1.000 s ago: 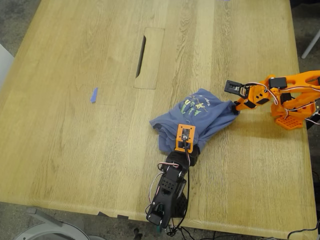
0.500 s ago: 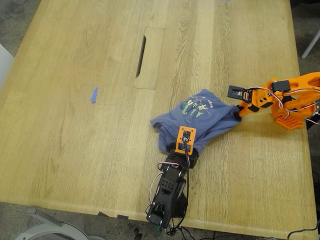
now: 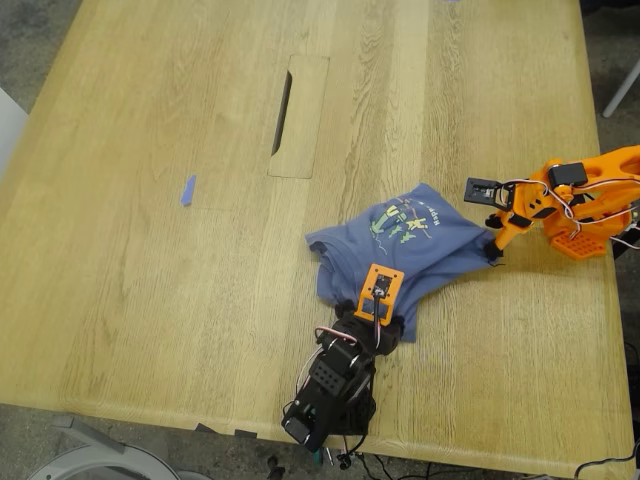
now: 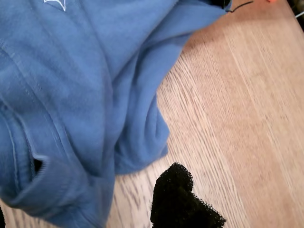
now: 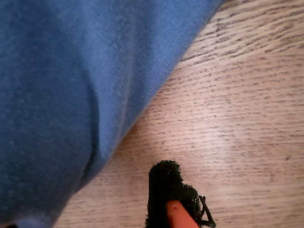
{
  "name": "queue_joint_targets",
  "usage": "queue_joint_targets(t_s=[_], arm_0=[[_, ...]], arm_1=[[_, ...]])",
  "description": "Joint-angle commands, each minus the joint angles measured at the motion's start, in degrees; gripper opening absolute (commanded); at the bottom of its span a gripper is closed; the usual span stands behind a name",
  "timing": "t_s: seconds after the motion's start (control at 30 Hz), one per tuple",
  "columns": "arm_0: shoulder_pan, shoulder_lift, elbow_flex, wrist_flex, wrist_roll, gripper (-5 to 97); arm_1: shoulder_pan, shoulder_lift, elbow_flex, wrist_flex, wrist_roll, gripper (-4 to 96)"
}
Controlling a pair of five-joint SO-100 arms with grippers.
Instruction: Fold a T-shirt
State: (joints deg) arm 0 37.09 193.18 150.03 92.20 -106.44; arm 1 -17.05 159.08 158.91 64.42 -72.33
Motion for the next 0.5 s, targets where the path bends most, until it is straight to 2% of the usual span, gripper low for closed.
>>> queue_joint_targets(t_s=[0.0,0.27,0.47], arm_0=[[0.6,-4.0,-6.4,2.4,-0.1,48],[0.4,-10.6,-11.8,1.9,0.2,51],[0.4,-14.4,-15.6,-1.1,0.9,52]], arm_1=[[-1.0,0.7,-3.7,1.7,0.1,41.7],[-5.3,0.7,-10.2,6.9,1.0,46.1],[-8.4,2.2,-14.6,10.6,1.1,45.5]])
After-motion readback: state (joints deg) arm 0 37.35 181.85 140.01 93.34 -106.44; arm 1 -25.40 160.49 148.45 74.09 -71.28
